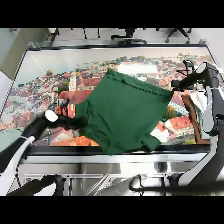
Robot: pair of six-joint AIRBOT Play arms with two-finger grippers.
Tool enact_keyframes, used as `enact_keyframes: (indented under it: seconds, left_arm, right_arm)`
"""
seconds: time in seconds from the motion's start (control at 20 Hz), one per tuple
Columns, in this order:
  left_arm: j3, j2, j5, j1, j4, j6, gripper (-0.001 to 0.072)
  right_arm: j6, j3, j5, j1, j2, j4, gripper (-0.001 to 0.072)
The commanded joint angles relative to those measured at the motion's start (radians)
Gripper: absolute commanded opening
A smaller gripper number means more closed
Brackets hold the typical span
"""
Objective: Fold the shirts.
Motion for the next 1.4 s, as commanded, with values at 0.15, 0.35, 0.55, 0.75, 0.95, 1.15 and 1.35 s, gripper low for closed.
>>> enact_keyframes:
  seconds: [0.15, 0.35, 0.55, 0.75, 0.95, 1.15, 1.35]
  left_arm:
    - [0.439, -0.229, -0.048, 0.2, -0.006, 0.167, 0.0015]
    - [0.717, -0.457, -0.109, 0.205, -0.006, 0.208, 0.0016]
    - [0.986, -0.634, -0.263, 0.206, -0.007, 0.193, 0.0521]
    - [1.139, -0.662, -0.513, 0.27, -0.007, 0.075, 0.0652]
    - [0.986, -0.533, -0.646, 0.313, -0.003, 0.029, 0.0651]
    - [0.52, -0.288, -0.591, 0.282, -0.007, 0.034, 0.0652]
    - [0.049, -0.097, -0.364, 0.157, -0.018, 0.044, 0.0652]
  right_arm:
    - [0.092, -0.072, 0.28, 0.037, 0.026, -0.035, 0.0018]
    - [0.149, -0.309, 0.304, 0.145, 0.142, -0.035, 0.0018]
    - [0.288, -0.608, 0.094, 0.219, 0.323, -0.036, 0.0019]
    - [0.278, -0.622, 0.056, 0.205, 0.367, -0.036, 0.039]
    - [0.126, -0.589, 0.059, 0.18, 0.367, -0.036, 0.0448]
    - [-0.036, -0.588, 0.059, 0.175, 0.364, 0.009, 0.0652]
    - [-0.156, -0.587, 0.037, 0.174, 0.335, 0.052, 0.0652]
